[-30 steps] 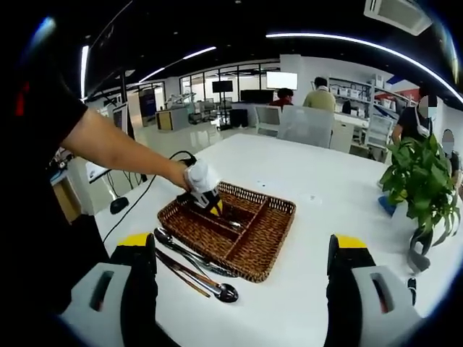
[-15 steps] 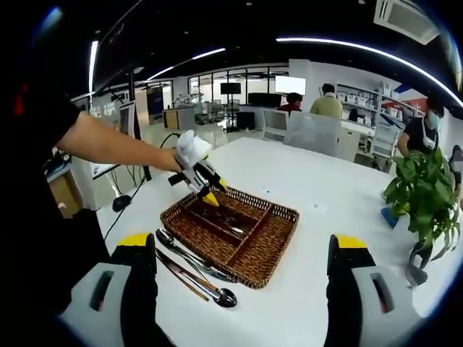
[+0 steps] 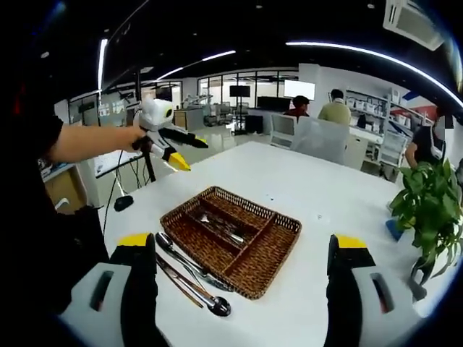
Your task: Arrange the knives, forks, and spoons in their matching storage slots by inserting each utensil handle-first until every utensil is classified and aligned in the correct compartment
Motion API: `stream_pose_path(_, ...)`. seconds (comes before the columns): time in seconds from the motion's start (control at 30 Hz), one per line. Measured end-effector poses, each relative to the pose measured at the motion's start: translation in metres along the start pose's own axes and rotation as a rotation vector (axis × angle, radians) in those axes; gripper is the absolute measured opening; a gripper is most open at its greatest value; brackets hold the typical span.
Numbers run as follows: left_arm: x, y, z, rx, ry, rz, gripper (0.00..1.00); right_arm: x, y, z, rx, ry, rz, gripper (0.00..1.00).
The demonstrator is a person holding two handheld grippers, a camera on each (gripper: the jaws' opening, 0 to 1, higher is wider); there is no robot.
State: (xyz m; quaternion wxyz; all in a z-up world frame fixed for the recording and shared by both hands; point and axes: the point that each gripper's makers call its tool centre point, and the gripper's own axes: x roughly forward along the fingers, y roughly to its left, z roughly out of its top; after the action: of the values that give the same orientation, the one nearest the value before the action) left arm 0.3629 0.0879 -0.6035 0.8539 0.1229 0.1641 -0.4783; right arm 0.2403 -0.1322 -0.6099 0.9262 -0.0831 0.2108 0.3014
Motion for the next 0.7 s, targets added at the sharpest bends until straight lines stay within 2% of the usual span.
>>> stream_pose_path(0.13,-0.033,-0.001,0.016,-0.039,-0.028,0.042,0.91,0.0,-0.006,0.004,-0.001,-0.013,-0.004,0.99)
stream_pose_path(0.23,-0.055,-0.005,0.028,-0.016,-0.039,0.091,0.98,-0.002,-0.011,0.005,-0.001,-0.018,-0.011,0.99)
stream_pose_path(0.33,-0.073,-0.008,0.035,-0.014,-0.059,0.112,1.0,-0.003,-0.015,0.004,0.003,-0.021,-0.017,0.99)
stream_pose_path(0.43,-0.093,-0.01,0.04,-0.012,-0.083,0.17,1.0,-0.003,-0.012,0.001,0.004,-0.015,-0.013,0.99)
stream_pose_path(0.53,-0.106,-0.016,0.037,-0.016,-0.081,0.193,1.0,-0.003,-0.006,-0.003,0.005,-0.013,-0.002,0.99)
stream_pose_path(0.7,-0.128,-0.024,0.019,-0.048,-0.072,0.246,1.0,0.002,-0.002,-0.004,-0.003,-0.015,0.012,0.99)
